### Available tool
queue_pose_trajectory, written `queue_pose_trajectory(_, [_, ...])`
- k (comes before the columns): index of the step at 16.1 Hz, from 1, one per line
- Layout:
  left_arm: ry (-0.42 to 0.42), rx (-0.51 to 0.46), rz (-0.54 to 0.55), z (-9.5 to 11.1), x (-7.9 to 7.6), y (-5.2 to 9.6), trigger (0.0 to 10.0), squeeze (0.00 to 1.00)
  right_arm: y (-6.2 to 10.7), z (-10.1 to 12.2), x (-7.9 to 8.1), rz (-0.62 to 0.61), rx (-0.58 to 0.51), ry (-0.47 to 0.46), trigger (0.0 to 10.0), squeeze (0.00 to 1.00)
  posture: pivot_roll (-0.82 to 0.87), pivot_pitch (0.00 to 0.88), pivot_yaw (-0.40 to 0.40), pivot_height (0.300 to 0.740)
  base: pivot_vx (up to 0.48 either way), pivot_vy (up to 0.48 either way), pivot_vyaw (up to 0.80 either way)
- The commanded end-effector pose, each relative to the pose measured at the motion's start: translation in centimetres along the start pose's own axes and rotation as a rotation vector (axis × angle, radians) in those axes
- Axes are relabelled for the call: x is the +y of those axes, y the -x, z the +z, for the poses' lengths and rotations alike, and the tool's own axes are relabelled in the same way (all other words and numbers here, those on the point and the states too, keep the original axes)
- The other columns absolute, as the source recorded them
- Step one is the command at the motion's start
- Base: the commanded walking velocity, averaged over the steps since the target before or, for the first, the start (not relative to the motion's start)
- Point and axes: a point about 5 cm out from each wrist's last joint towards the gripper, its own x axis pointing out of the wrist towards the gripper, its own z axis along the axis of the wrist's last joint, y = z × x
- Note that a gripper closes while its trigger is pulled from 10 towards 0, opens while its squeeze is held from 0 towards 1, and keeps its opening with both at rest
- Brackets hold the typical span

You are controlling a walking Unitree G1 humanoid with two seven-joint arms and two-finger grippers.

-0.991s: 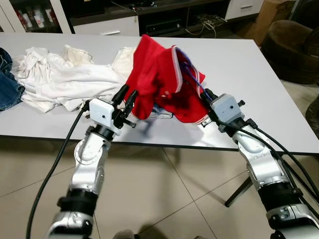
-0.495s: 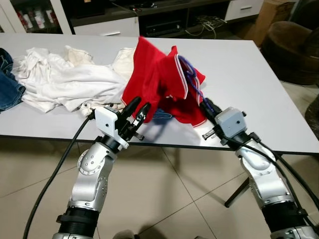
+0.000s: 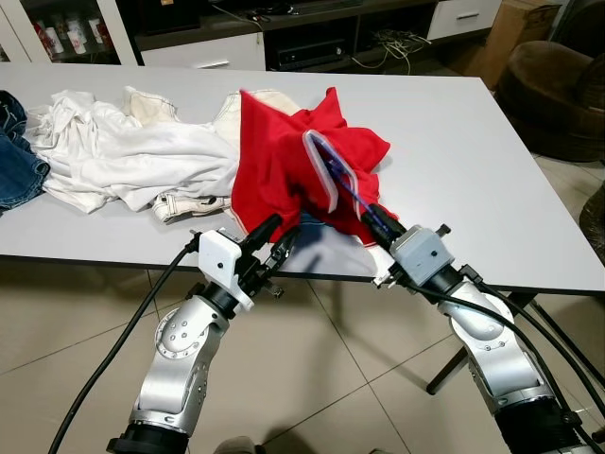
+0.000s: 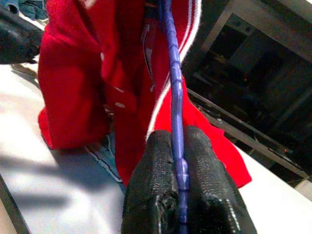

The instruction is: Hang hanger

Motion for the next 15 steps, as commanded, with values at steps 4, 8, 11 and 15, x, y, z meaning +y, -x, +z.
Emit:
queue_pose_trajectory(4, [-0.085,-0.045,0.01,1.4,0.7,-0.8,10.0,0.0,0.0,-0.1,-0.4,0.077,-0.006,0.033,10.0,0.0,0.1,0.0,0.012,0.74,0.0,0.0,0.0])
queue_pose_trajectory(8, [-0.21,-0.083,-0.019,3.6,3.0,-1.7,10.0,0.0,0.5,-0.4,-0.8,0.104,0.005,0.051,10.0,0.0,0.1,0.0,0.009,0.74,0.0,0.0,0.0])
queue_pose_trajectory(11, [-0.358,-0.031,-0.152,4.3,3.9,-1.9,10.0,0.0,0.4,-0.4,-0.9,0.119,0.009,0.088,10.0,0.0,0.09,0.0,0.01,0.74,0.0,0.0,0.0])
queue_pose_trajectory(15, [-0.392,0.01,-0.172,4.3,5.2,-1.9,10.0,0.0,0.8,-0.2,-0.7,0.152,-0.014,0.107,10.0,0.0,0.09,0.0,0.014,0.74,0.0,0.0,0.0])
